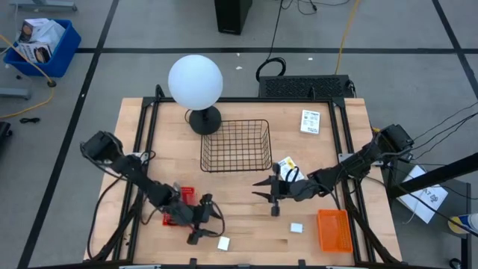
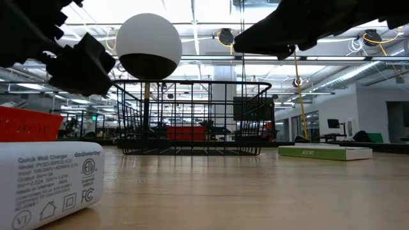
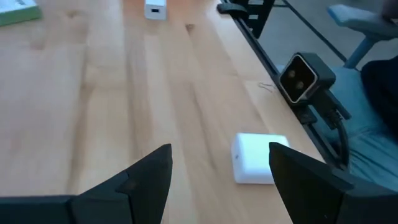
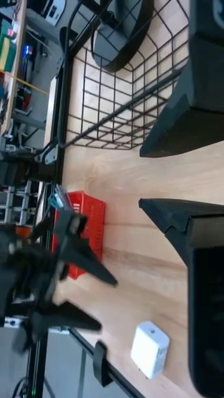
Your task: Pick and place items into bin
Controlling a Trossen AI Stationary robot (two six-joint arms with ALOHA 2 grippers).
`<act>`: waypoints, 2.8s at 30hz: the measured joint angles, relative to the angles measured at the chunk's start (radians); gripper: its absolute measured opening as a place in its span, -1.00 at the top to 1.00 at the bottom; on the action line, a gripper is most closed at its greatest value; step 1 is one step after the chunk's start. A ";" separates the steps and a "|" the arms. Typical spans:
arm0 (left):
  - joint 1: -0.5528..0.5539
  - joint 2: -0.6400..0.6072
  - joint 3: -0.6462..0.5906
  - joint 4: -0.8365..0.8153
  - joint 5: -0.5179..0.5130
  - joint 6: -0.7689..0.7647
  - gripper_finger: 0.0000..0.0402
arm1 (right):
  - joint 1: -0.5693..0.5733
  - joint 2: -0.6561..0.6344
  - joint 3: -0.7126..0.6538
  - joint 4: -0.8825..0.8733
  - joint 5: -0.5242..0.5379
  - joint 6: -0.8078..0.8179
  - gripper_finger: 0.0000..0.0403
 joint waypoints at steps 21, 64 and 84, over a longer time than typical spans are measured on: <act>-0.062 0.183 0.229 -0.199 0.070 -0.114 -0.35 | -0.033 0.000 -0.120 0.061 -0.001 0.135 0.44; 0.158 0.180 0.404 -0.414 0.473 -1.049 -0.35 | -0.030 0.000 -0.140 0.088 -0.242 0.218 0.45; 0.071 0.185 0.716 -0.976 0.197 -1.123 -0.04 | -0.048 -0.081 -0.140 -0.135 -0.241 0.245 0.45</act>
